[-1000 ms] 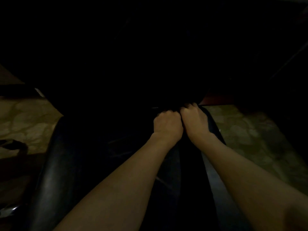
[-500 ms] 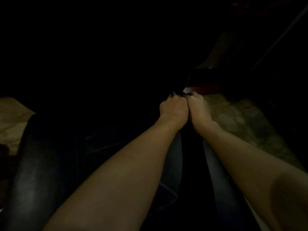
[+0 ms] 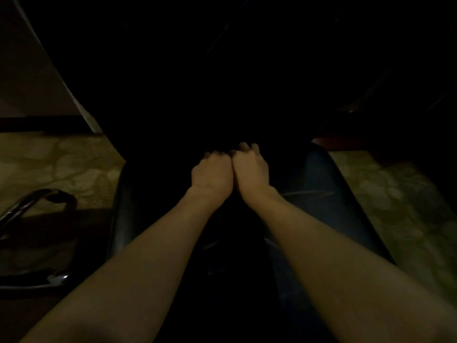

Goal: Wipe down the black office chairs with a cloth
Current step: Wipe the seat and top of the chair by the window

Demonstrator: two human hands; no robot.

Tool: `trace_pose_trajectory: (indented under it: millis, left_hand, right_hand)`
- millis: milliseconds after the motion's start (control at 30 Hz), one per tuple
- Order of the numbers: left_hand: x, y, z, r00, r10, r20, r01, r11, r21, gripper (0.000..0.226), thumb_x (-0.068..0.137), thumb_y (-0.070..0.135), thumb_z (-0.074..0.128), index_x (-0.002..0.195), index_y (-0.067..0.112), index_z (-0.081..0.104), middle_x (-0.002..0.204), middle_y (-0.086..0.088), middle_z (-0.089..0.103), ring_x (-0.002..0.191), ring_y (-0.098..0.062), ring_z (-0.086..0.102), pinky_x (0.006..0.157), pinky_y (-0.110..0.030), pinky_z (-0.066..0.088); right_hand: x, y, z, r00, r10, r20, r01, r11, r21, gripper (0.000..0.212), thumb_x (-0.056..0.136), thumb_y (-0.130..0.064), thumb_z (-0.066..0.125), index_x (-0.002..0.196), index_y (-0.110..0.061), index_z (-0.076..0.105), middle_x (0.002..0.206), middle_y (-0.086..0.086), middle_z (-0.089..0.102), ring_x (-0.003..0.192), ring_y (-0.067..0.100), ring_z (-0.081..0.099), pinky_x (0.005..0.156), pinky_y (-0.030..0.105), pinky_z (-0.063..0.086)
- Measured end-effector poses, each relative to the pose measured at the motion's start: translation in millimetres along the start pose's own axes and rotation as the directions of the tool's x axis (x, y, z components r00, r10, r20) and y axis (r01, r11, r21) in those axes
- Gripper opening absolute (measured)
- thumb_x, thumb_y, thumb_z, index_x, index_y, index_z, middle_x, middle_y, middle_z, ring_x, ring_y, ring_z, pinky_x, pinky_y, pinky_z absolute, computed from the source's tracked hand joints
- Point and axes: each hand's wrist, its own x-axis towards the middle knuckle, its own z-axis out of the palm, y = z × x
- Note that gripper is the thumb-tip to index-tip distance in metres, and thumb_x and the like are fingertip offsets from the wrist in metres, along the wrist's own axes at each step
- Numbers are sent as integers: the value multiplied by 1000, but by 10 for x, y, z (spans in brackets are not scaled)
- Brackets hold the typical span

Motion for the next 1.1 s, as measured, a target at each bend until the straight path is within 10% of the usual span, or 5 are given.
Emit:
trace_pose_trajectory:
  millis: [500, 1100]
  left_hand:
    - [-918, -559, 60, 996, -81, -21, 77, 984, -163, 47, 94, 6, 46, 141, 7, 40, 151, -11, 33, 140, -25, 30, 99, -39, 44]
    - [-3013, -36, 262, 983, -182, 14, 179, 945, -274, 64, 98, 4, 43, 155, 12, 16, 163, -5, 10, 150, -17, 6, 119, -30, 24]
  right_hand:
    - [-730, -593, 13, 983, -165, 79, 166, 986, 3, 30, 98, -11, 47, 127, -11, 57, 132, 8, 49, 120, 27, 39, 69, 27, 41]
    - [-2830, -540, -138, 975, -176, 138, 161, 981, 111, 51, 103, -14, 39, 151, -10, 24, 159, 3, 23, 141, 20, 22, 107, 22, 30]
